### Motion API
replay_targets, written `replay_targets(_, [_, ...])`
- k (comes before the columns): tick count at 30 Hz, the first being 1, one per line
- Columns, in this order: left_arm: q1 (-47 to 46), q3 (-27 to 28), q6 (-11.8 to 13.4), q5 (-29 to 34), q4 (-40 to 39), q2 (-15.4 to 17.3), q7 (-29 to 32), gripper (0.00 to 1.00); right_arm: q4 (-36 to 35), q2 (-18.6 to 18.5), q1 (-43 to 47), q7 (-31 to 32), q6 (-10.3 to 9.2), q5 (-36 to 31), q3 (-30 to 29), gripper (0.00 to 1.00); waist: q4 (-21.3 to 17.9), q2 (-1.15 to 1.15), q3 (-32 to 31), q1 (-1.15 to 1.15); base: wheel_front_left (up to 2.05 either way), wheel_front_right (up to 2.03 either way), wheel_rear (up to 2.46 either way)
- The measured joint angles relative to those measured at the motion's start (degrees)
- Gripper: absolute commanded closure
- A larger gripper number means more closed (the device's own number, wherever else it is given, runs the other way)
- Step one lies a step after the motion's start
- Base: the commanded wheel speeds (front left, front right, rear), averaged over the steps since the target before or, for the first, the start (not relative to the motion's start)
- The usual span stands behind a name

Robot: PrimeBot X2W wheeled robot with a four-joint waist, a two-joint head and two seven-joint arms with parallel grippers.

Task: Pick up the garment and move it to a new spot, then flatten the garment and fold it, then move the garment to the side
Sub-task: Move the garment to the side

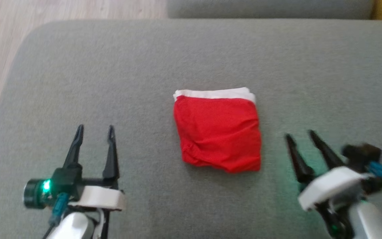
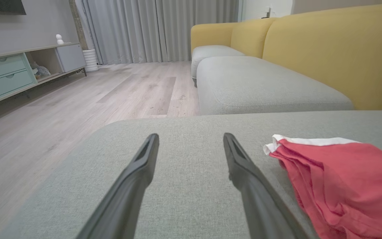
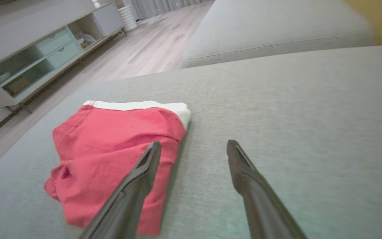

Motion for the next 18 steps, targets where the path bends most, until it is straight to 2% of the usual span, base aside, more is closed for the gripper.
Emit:
replay_targets(7, [-2.6, -1.2, -1.0, 0.5, 1.3, -2.8, -2.5, 0.0, 11.8, -0.3, -10.6, 0.4, 0.0, 5.8, 6.6, 0.0, 3.8, 0.0, 3.6, 0.0, 0.0, 0.0, 0.0])
replay_targets(12, [-3.9, -1.7, -1.7, 0.5, 3.1, -4.2, -3.4, 0.0, 19.1, -0.3, -13.6, 4.6, 0.0, 10.1, 7.0, 0.0, 6.5, 0.0, 4.7, -0.01, 0.0, 0.0, 0.0])
replay_targets(15, [-4.0, -1.8, -1.7, 0.5, 3.9, -4.6, -3.8, 0.0, 20.1, -0.5, -14.2, 6.3, 0.0, 10.8, 7.1, 0.0, 7.2, 0.0, 4.8, -0.01, 0.0, 0.0, 0.0])
replay_targets(16, [-4.1, -1.8, -1.8, 0.5, 4.1, -4.8, -3.9, 0.0, 20.4, -0.7, -14.8, 7.5, 0.0, 11.2, 7.2, 0.28, 7.4, 0.0, 4.8, -0.02, 0.0, 0.0, 0.0])
replay_targets(17, [-4.2, -1.8, -2.1, 0.5, 4.3, -4.9, -3.9, 0.0, 20.6, -1.0, -15.4, 8.2, 0.0, 11.3, 7.5, 1.0, 7.5, 0.0, 4.8, -0.01, 0.0, 0.0, 0.0])
replay_targets(18, [-4.2, -1.8, -2.1, 0.5, 4.5, -4.9, -4.2, 0.0, 20.6, -1.2, -15.7, 8.5, 0.0, 11.6, 7.6, 1.0, 7.5, 0.0, 4.7, -0.01, 0.0, 0.0, 0.0])
